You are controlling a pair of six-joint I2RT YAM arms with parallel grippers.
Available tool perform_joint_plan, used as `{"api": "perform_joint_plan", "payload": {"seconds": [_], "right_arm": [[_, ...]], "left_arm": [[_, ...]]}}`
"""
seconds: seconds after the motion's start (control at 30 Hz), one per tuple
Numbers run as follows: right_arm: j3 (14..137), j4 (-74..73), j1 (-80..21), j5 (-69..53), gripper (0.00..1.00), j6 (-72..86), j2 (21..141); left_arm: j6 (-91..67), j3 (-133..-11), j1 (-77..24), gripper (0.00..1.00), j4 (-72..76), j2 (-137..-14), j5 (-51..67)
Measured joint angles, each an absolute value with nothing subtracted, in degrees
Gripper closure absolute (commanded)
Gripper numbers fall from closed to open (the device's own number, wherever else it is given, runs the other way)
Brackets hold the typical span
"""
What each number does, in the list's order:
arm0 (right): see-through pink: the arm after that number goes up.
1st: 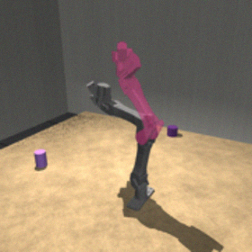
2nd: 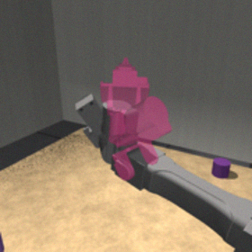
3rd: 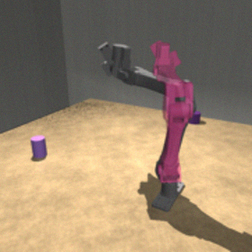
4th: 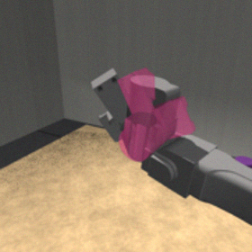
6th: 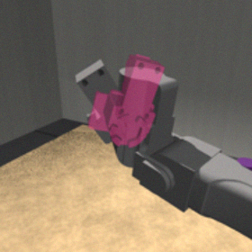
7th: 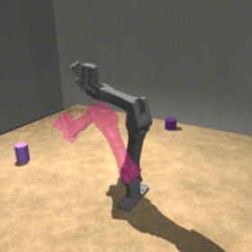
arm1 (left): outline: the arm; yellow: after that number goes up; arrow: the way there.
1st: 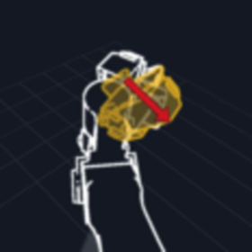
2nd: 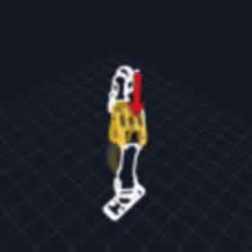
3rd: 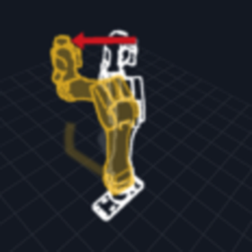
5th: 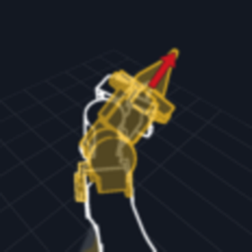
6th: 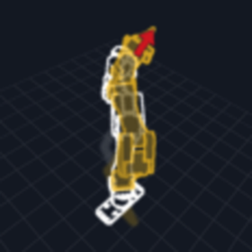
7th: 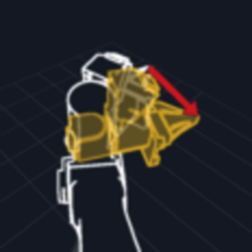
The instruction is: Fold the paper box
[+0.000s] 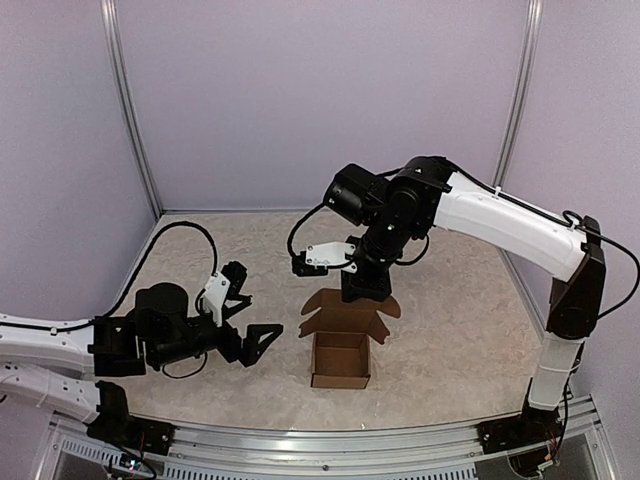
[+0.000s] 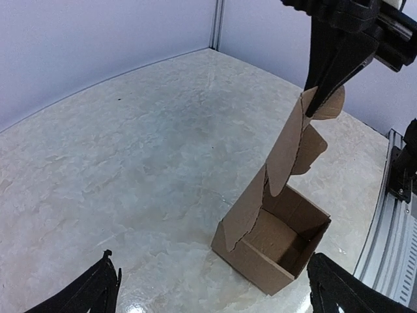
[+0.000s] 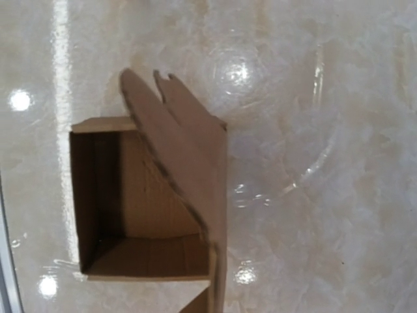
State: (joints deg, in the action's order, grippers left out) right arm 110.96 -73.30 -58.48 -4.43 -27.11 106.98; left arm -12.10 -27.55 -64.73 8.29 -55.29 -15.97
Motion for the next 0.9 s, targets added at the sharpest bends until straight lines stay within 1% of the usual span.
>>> {"api": "perform_joint_plan", "payload": {"seconds": [0.27, 0.4, 0.57, 0.63, 0.73, 0.9], "right_arm": [[112.0, -73.6, -58.5, -5.7, 1.0, -27.3, 108.2], [112.0, -73.6, -58.5, -6.0, 1.0, -27.2, 109.0], [112.0, -73.6, -58.5, -6.4, 1.0, -27.1, 109.1], [112.0, -73.6, -58.5, -6.5, 1.0, -27.1, 109.1], [112.0, -73.6, -58.5, -6.7, 1.0, -27.1, 109.1], [112.0, -73.6, -58.5, -6.7, 1.0, -27.1, 109.1]], "left_arm": [[-5.1, -29.1, -64.7, 0.01, 12.2, -62.7, -9.6], [-2.9, -31.0, -64.7, 0.01, 12.6, -66.7, -9.0], [-1.5, -31.4, -64.3, 0.04, 13.9, -69.3, -8.4], [-1.2, -31.4, -64.0, 0.07, 14.4, -70.1, -7.9], [-0.4, -31.8, -63.3, 0.15, 15.0, -71.4, -7.6], [0.7, -33.4, -62.7, 0.35, 15.4, -73.8, -6.4]]}}
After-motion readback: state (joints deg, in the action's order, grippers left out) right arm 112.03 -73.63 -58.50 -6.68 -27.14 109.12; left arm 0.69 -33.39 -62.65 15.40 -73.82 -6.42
